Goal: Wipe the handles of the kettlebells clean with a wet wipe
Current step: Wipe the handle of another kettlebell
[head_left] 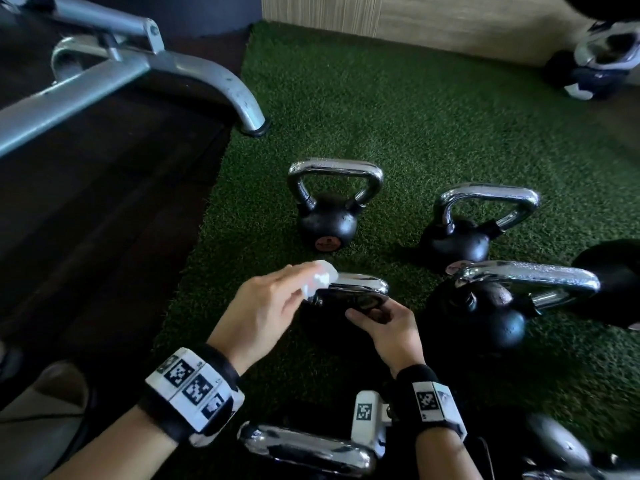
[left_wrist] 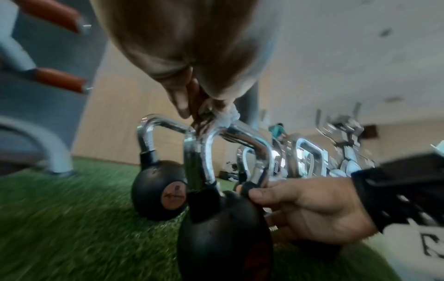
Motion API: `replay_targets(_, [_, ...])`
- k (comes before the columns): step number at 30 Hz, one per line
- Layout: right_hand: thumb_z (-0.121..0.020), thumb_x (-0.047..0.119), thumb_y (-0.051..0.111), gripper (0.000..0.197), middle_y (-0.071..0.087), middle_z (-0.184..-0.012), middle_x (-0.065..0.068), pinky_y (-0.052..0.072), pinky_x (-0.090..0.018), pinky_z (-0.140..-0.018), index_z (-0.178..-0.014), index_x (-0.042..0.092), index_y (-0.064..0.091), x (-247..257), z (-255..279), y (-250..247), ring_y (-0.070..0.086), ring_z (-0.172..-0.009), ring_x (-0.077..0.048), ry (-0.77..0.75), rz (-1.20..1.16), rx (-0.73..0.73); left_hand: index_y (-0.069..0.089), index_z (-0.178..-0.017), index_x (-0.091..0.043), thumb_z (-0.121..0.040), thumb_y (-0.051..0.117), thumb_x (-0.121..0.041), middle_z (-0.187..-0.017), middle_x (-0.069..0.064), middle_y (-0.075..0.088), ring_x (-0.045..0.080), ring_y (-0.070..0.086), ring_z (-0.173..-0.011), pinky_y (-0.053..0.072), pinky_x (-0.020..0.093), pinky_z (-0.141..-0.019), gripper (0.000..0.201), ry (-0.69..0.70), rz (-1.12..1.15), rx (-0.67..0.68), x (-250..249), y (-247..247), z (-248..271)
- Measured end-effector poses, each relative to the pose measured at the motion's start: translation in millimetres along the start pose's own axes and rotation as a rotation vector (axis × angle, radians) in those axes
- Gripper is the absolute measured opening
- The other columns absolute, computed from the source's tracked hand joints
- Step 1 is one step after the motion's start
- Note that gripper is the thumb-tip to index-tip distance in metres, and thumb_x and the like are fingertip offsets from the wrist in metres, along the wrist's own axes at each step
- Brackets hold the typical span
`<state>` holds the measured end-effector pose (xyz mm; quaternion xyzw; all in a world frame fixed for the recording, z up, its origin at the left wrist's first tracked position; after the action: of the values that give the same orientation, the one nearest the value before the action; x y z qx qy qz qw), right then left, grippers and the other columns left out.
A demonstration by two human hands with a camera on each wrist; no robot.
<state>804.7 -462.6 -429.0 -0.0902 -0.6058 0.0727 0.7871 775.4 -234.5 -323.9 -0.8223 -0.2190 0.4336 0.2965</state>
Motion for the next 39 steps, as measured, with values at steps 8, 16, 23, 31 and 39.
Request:
replay_targets(8, [-0.064, 0.044, 0.091, 0.031, 0.081, -0.087, 0.006, 0.062, -0.050, -0.090, -0.091, 0.033, 0.081, -3.5, -0.7, -1.3, 0.079, -0.087, -0.016, -0.016, 0.017, -0.027, 0.064, -0.137, -0.011, -0.093, 0.068, 0.005, -0.129, -0.004, 0.068, -0.005, 0.064, -0.113, 0.049, 0.002, -0.086, 0.047, -0.120, 0.068, -0.108, 29.4, 6.2, 22.9])
replay_targets(16, [-0.073, 0.027, 0.093, 0.020, 0.082, -0.087, 0.005, 0.062, -0.049, -0.090, -0.090, 0.026, 0.082, -4.7, -2.6, -4.2, 0.079, -0.086, -0.016, -0.005, 0.029, -0.031, 0.065, -0.134, -0.008, -0.099, 0.061, -0.019, -0.128, -0.005, 0.070, 0.001, 0.068, -0.116, 0.054, 0.016, -0.095, 0.038, -0.298, 0.317, -0.240, 48.9, 29.5, 35.9])
replay_targets(23, [-0.073, 0.029, 0.093, 0.020, 0.081, -0.086, 0.006, 0.062, -0.037, -0.086, -0.088, 0.025, 0.081, -4.4, 0.7, -3.8, 0.078, -0.085, -0.012, -0.013, 0.006, -0.049, 0.078, -0.117, -0.018, -0.096, 0.067, -0.031, -0.099, -0.023, 0.077, -0.003, 0.072, -0.098, 0.051, 0.009, -0.085, 0.027, -0.523, 0.400, -0.143, 52.4, 46.4, 45.3])
replay_targets(31, [-0.060, 0.021, 0.100, 0.030, 0.080, -0.080, 0.005, 0.059, -0.023, -0.074, -0.082, 0.021, 0.080, -2.2, 2.6, -11.5, 0.077, -0.077, -0.009, -0.078, 0.088, -0.025, 0.080, -0.101, -0.026, -0.096, 0.073, -0.021, -0.076, -0.026, 0.072, -0.008, 0.070, -0.079, 0.045, 0.004, -0.073, 0.010, -0.437, 0.172, -0.114, 57.9, 48.6, 18.3])
replay_targets(39, [-0.078, 0.010, 0.087, 0.051, 0.075, -0.090, 0.017, 0.054, -0.022, -0.088, -0.068, 0.059, 0.072, 5.6, 1.4, -6.2, 0.070, -0.088, 0.000, -0.196, 0.352, 0.135, 0.078, -0.113, -0.018, -0.098, 0.067, -0.027, -0.099, 0.000, 0.077, 0.001, 0.066, -0.089, 0.045, 0.009, -0.079, 0.021, -0.483, 0.093, 0.130, 59.1, 54.6, -39.3])
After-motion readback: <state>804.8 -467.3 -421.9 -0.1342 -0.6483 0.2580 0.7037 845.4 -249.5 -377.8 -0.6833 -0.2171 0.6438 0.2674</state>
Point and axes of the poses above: each hand's wrist, its own z-axis away from the middle knuckle, its own y-axis out of the palm, x = y × z, the point moved 2 cm from there along -z, towards the middle knuckle
